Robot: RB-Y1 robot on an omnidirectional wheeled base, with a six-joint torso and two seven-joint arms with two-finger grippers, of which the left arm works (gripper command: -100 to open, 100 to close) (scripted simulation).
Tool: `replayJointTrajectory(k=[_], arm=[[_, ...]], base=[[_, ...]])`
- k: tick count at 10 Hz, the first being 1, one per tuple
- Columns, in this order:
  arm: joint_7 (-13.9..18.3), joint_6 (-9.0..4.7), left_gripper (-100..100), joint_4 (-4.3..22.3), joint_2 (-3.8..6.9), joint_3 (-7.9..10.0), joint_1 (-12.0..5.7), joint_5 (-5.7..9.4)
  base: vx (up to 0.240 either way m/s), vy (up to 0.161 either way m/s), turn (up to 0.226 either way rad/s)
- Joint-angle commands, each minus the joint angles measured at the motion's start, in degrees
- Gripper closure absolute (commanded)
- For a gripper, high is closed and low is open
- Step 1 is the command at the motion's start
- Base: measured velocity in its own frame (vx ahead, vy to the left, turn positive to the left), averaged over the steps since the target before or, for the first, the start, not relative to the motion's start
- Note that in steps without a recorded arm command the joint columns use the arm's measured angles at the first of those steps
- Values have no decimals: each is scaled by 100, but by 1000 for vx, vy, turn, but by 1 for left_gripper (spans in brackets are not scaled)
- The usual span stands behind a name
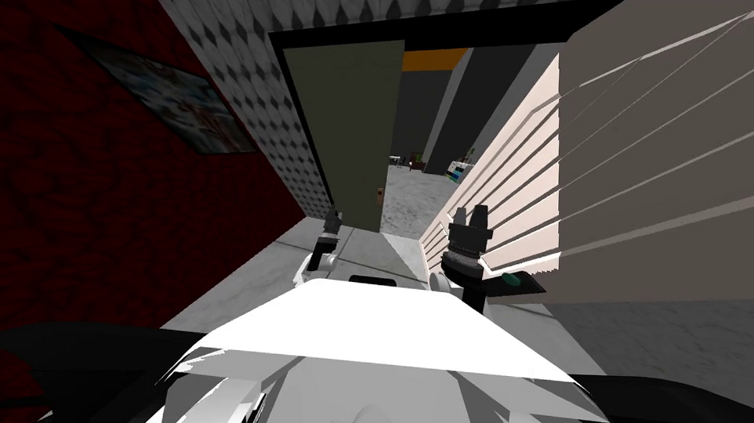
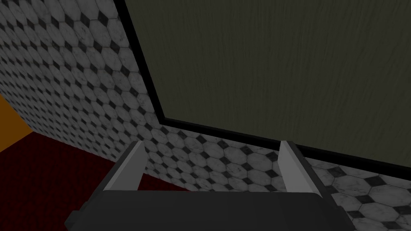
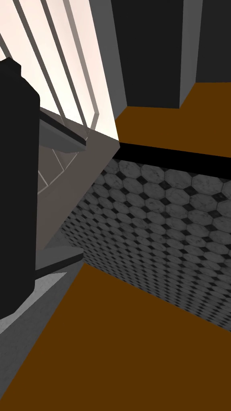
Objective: Pull the door open
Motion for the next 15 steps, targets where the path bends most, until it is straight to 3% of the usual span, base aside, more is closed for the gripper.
replayJointTrajectory(k=[1, 13, 15], arm=[[23, 51, -100, 204, 44, -2, -102, 12], [192, 266, -100, 1556, 255, 46, -790, 101], [233, 318, -100, 1881, 295, 57, -956, 122]], base=[[145, -81, -52], [109, -47, -41], [151, -65, -60]])
